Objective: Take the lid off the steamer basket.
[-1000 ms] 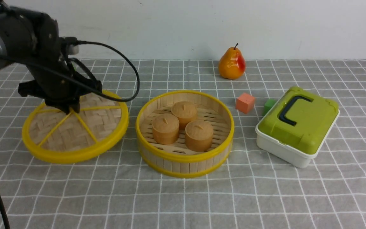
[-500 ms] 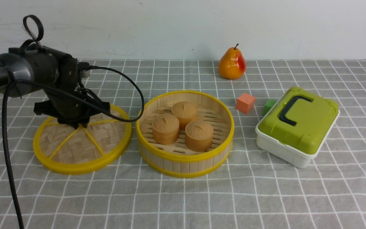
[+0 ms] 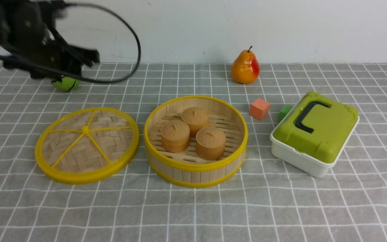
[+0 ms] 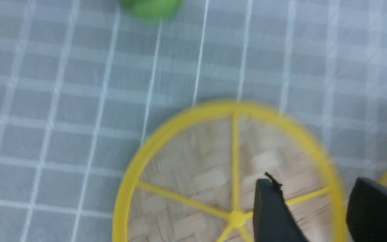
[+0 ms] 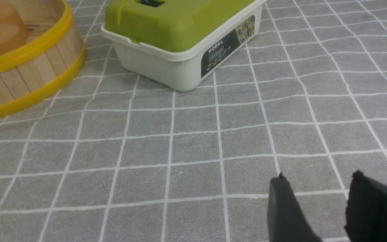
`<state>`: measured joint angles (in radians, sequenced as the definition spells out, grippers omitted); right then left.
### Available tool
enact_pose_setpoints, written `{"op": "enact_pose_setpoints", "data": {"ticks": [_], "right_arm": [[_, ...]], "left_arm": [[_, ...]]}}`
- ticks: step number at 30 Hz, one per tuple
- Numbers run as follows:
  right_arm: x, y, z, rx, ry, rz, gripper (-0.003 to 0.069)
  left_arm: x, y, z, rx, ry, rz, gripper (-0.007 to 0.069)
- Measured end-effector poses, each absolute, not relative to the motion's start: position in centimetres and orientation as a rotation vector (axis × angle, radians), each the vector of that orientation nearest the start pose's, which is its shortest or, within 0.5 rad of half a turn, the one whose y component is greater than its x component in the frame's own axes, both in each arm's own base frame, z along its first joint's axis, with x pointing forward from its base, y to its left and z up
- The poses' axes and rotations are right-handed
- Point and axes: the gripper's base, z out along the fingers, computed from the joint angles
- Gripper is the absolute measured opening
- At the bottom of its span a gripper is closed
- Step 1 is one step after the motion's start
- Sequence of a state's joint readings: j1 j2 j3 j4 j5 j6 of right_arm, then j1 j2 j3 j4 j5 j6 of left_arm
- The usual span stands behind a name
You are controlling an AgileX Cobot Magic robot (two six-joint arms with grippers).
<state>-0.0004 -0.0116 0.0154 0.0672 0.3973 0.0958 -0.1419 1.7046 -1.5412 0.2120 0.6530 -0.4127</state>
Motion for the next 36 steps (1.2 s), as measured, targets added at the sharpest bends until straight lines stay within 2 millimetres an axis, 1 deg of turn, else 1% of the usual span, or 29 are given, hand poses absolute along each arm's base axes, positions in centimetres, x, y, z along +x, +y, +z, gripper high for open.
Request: {"op": "enact_pose_setpoints", "data": {"ticks": [1, 2, 3, 4, 5, 6, 7, 8, 9, 11, 12, 13, 14, 16, 17, 18, 20, 21, 22, 23, 24, 26, 29, 33, 36], "right_arm": [[5.2, 0.2, 17.3, 0.131, 1.881, 0.132, 0.0242], [5.2, 0.2, 17.3, 0.131, 1.881, 0.132, 0.0242], [5.2, 0.2, 17.3, 0.131, 1.881, 0.132, 0.0242], [5.2, 0.2, 17.3, 0.131, 1.881, 0.132, 0.0242], [5.2, 0.2, 17.3, 0.131, 1.881, 0.132, 0.0242], [5.2, 0.2, 17.3, 0.131, 1.881, 0.132, 0.0242], [5.2, 0.2, 17.3, 0.131, 1.881, 0.132, 0.0242], [5.2, 0.2, 17.3, 0.131, 1.881, 0.132, 0.0242], [5.2, 0.2, 17.3, 0.131, 1.881, 0.132, 0.0242], [5.2, 0.2, 17.3, 0.131, 1.881, 0.132, 0.0242], [5.2, 0.2, 17.3, 0.131, 1.881, 0.132, 0.0242], [5.2, 0.2, 17.3, 0.131, 1.881, 0.132, 0.0242], [5.2, 0.2, 17.3, 0.131, 1.881, 0.132, 0.0242], [5.2, 0.2, 17.3, 0.131, 1.881, 0.132, 0.0242], [5.2, 0.2, 17.3, 0.131, 1.881, 0.132, 0.0242], [5.2, 0.2, 17.3, 0.131, 1.881, 0.132, 0.0242], [5.2, 0.2, 17.3, 0.131, 1.881, 0.132, 0.0242], [5.2, 0.2, 17.3, 0.131, 1.881, 0.132, 0.0242], [5.2, 0.2, 17.3, 0.131, 1.881, 0.132, 0.0242], [5.2, 0.2, 17.3, 0.131, 1.881, 0.132, 0.0242], [5.2, 0.2, 17.3, 0.131, 1.881, 0.132, 0.0242], [5.2, 0.2, 17.3, 0.131, 1.881, 0.132, 0.0242], [5.2, 0.2, 17.3, 0.131, 1.881, 0.132, 0.0242], [5.2, 0.2, 17.3, 0.131, 1.881, 0.132, 0.0242], [5.2, 0.2, 17.3, 0.131, 1.881, 0.132, 0.0242]], "left_arm": [[37.3, -4.2, 37.6, -0.188, 2.182, -0.092, 0.0244], [35.2, -4.0, 40.4, -0.192, 2.101, -0.125, 0.0198], [33.7, -3.9, 42.1, -0.191, 2.032, -0.154, 0.0166], [32.7, -3.8, 42.9, -0.187, 1.993, -0.167, 0.0141], [30.6, -3.6, 44.3, -0.181, 1.923, -0.19, 0.0105], [29.1, -3.4, 45.0, -0.175, 1.874, -0.206, 0.0088], [28.8, -3.4, 45.2, -0.173, 1.861, -0.209, 0.0078], [25.5, -3.1, 46.0, -0.155, 1.748, -0.242, 0.0034], [23.6, -2.8, 46.4, -0.148, 1.696, -0.256, 0.0018], [20.9, -2.6, 45.3, -0.143, 1.656, -0.276, -0.001], [19.3, -2.4, 44.4, -0.144, 1.646, -0.286, -0.0013], [18.1, -2.2, 43.5, -0.147, 1.648, -0.291, -0.0013], [16.5, -2.0, 42.0, -0.15, 1.659, -0.294, -0.0013], [14.3, -1.7, 39.5, -0.152, 1.675, -0.294, -0.0013], [13.4, -1.6, 37.4, -0.155, 1.708, -0.29, -0.0013], [13.0, -1.5, 36.6, -0.155, 1.719, -0.288, -0.0013], [11.7, -1.4, 34.3, -0.163, 1.744, -0.293, -0.0013], [11.7, -1.4, 34.0, -0.163, 1.753, -0.291, -0.0013], [10.8, -1.3, 32.3, -0.178, 1.771, -0.306, -0.0013], [10.7, -1.3, 32.3, -0.179, 1.767, -0.309, -0.0013], [10.0, -1.2, 30.9, -0.199, 1.783, -0.332, -0.0013], [9.3, -1.2, 29.8, -0.224, 1.789, -0.367, -0.0013], [9.0, -1.3, 29.1, -0.258, 1.793, -0.415, -0.0013], [8.9, -1.6, 28.9, -0.311, 1.795, -0.491, -0.0013], [8.9, -1.6, 28.8, -0.279, 1.81, -0.463, -0.0013]]}}
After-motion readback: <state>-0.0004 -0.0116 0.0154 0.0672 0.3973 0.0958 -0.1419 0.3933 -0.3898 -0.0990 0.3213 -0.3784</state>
